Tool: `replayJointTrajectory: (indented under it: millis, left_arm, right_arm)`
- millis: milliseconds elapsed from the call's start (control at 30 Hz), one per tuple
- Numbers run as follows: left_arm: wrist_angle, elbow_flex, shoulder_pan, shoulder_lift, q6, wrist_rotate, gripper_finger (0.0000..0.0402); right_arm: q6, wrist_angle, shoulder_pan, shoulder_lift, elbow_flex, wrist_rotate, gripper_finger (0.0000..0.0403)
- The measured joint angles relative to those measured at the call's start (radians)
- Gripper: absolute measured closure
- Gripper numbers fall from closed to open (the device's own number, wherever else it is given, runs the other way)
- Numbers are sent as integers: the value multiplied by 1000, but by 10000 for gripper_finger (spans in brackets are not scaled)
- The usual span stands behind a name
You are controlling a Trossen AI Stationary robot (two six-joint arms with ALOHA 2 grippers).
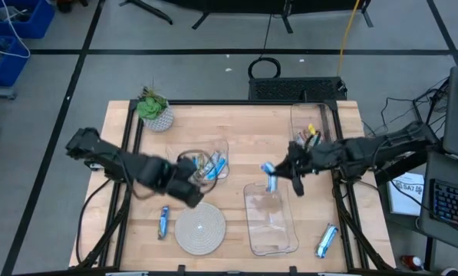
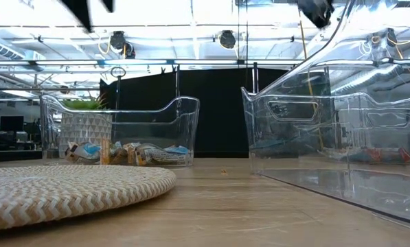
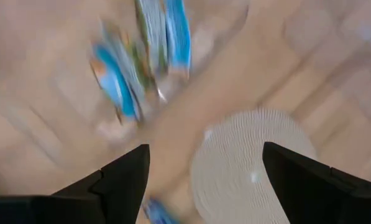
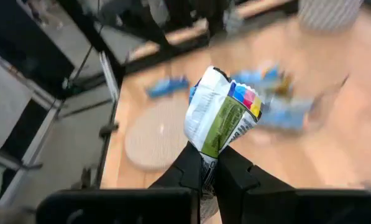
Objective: Pick and place Granola Bars by type
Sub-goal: Put the top blue granola bar into the bottom transparent bin
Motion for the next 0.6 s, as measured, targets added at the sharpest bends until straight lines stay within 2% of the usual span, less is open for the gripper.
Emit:
replayJointTrajectory:
  millis: [133,233,367,467,533,600]
  left_arm:
    - [112,-157,-89,9,-209,132,98]
    - [230,-263,-146,8,-364,174,110]
    - [302,-356,-201,8,-499,265,124]
    - [320,-397,-227,8,-580,325,127]
    - [303,-401,-249,7,-629,341,125]
    - [298,-402,-272,7,-679,344,120]
  right_arm:
    - [62,90,56,23,-153,-1,391]
    - [117,139,95,25,-248,-3,391]
    - [176,146,138,26,-328,-4,391]
    - [192,166,153,25,-346,-86,390]
    - [213,163,153,28,-348,-135,372]
    - [223,163,153,28,-348,-156,336]
